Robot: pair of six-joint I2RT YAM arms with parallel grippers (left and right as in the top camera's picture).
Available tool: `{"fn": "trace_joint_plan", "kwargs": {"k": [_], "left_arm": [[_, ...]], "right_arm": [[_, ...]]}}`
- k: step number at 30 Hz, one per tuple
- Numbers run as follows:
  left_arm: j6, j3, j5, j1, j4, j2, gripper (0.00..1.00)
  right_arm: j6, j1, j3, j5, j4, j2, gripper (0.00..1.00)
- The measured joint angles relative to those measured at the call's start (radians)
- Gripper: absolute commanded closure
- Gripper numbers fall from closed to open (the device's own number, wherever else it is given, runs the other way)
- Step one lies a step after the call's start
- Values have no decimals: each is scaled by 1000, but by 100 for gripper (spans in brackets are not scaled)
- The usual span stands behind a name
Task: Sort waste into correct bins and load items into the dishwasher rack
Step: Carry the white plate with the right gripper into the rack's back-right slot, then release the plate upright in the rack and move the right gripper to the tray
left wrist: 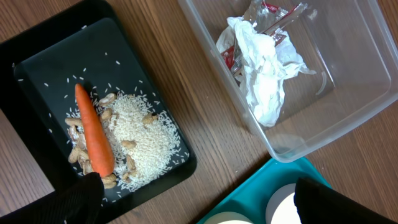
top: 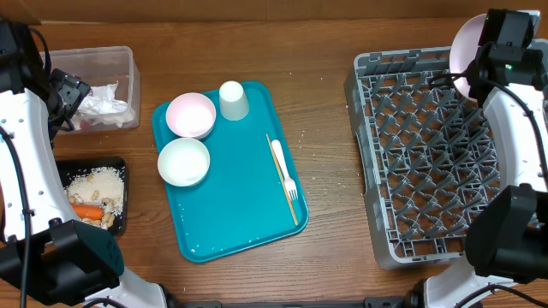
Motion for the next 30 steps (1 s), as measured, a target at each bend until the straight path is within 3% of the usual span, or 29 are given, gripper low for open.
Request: {"fn": "trace_joint_plan", "kwargs": {"k": [10,11,16,18,20,26,30], "left_arm": [[0,0,0,0,0,0,0],[0,0,0,0,0,0,0],[0,0,0,0,0,0,0],[0,0,0,0,0,0,0],[0,0,0,0,0,0,1],[0,0,0,0,0,0,0],[0,0,0,0,0,0,0]], "right_arm": [[-34,-1,-23,0,11,0,94],[-34,0,-23,0,7,0,90],[11,26,-23,-12,-26,0,33],[36,52,-24,-14,-33,0,25],[58,82,-23,-18,-45,0,6],[131,191,0,-55,-162,0,0],[170,242,76,-243,-272,-5,0]]}}
